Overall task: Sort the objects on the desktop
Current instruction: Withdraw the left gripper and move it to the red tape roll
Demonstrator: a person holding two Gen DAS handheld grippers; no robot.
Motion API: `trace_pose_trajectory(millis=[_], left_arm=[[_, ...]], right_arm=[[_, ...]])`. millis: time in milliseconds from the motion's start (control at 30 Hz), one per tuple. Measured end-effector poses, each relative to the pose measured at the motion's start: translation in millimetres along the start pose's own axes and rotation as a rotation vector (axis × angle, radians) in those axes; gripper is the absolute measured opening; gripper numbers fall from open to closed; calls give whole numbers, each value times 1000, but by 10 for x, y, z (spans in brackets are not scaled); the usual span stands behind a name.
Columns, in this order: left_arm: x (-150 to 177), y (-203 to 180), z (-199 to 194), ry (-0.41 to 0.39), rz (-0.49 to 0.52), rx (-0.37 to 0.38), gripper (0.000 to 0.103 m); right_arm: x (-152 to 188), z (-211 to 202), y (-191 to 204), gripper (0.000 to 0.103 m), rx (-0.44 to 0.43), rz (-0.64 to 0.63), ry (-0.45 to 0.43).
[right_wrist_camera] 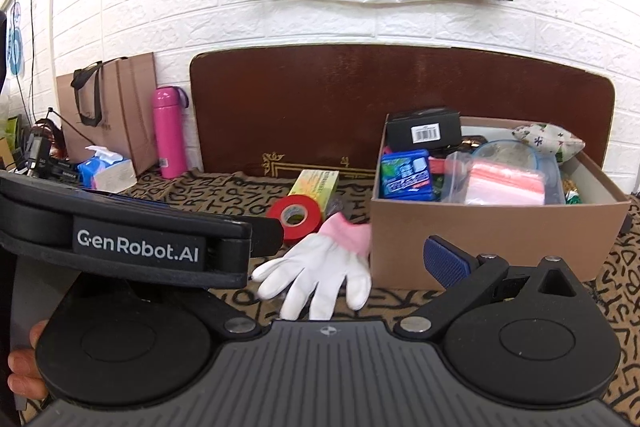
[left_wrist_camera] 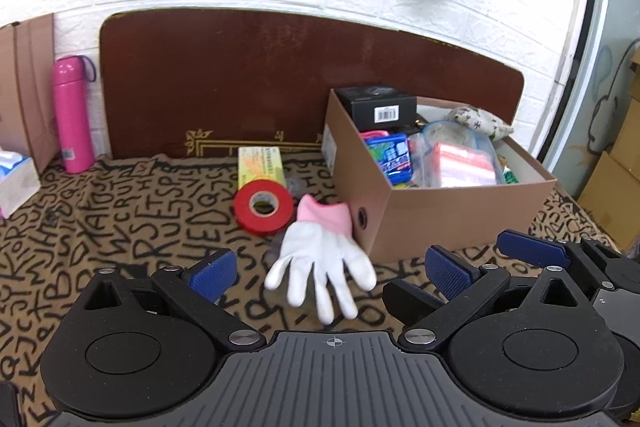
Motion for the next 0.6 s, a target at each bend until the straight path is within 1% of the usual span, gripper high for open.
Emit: trace_pose_trajectory(millis=[133,233,300,400,600], left_arm=[[49,65,-85,17,2,-23,103],[92,139,-135,19,4,-26,103],[130,215,-91,32,-12,-32,103],[188,335,32,76,-51,-21,103],[175,492,240,89,-75,-21,103]], right_arm=[[39,-23,100,103,-18,-3,3],[71,-31,174,103,-51,3,0],[103,13,212,103,-72,3,8],[170,140,237,103,-82,9,47],[238,390,193,103,-61,20,96]])
Point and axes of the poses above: each gripper's, at about its wrist camera, not at the fingertips, and z roughly the way its jaws point, y to its left, x to its underside, the point moved 3 cm from there along z, roughly the way its jaws point, and after that the axes turned 5 degrees about -z, right-handed, at the moved point
